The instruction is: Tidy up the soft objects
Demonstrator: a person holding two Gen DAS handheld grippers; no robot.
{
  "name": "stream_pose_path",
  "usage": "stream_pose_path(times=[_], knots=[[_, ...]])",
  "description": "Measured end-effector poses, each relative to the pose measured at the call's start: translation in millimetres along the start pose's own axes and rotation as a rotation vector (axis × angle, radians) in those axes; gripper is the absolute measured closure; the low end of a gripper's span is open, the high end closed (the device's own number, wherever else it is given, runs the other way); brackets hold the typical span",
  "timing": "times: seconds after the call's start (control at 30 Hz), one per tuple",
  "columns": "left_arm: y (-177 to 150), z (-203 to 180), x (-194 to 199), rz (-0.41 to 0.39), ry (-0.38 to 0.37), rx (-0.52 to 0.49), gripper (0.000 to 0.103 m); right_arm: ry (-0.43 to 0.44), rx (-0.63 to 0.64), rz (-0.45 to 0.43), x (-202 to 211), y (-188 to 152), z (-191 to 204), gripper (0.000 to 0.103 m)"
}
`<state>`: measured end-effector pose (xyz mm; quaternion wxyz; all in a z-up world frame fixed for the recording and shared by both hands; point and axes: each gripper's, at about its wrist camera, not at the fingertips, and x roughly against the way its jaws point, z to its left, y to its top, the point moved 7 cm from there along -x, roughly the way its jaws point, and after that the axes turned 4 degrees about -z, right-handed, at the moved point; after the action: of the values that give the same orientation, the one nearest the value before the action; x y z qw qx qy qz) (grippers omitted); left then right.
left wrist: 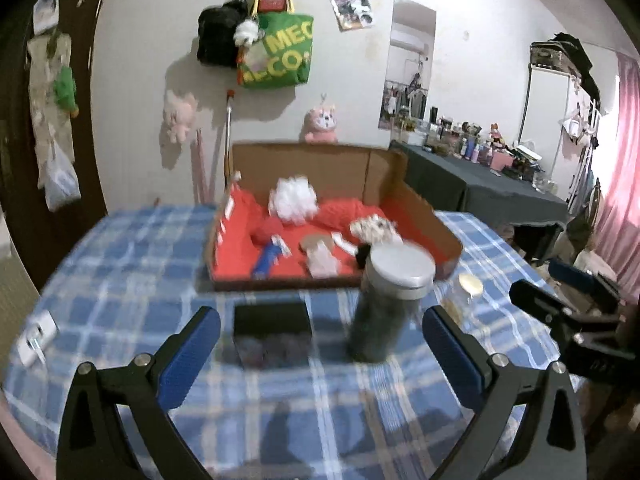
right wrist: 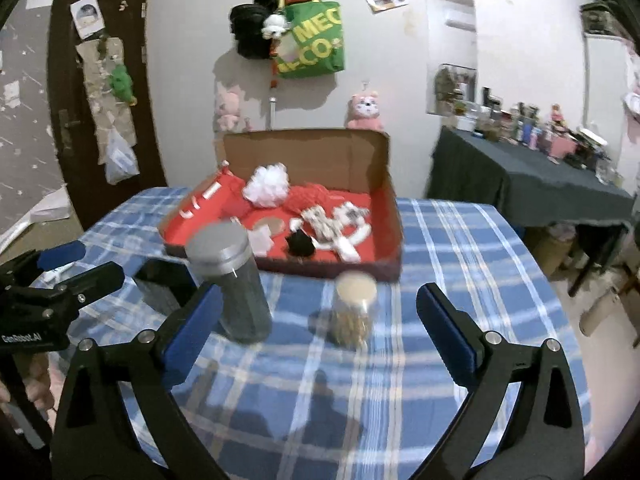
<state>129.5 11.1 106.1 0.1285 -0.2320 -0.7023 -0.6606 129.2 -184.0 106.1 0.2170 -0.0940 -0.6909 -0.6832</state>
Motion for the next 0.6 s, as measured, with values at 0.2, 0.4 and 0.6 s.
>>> stream_pose_path(times=[0.2, 0.4, 0.6], knots=[[-48.0, -2.4, -27.7, 0.088, 0.024, -0.014, 0.0, 0.009, -0.037, 0.106, -26.0, -53.2, 0.7, 0.003], [-88.6, 1.6, -57.9, 0.193, 0.03, 0.01, 0.0, -0.006, -0.049, 0.209, -54.7, -89.0, -4.9, 0.003], [-108.4, 3.6, -75.9, 0.249, 0.058, 0.011, 0.0, -0.029, -0.046, 0.279, -71.8, -110.9, -9.7, 0.003]])
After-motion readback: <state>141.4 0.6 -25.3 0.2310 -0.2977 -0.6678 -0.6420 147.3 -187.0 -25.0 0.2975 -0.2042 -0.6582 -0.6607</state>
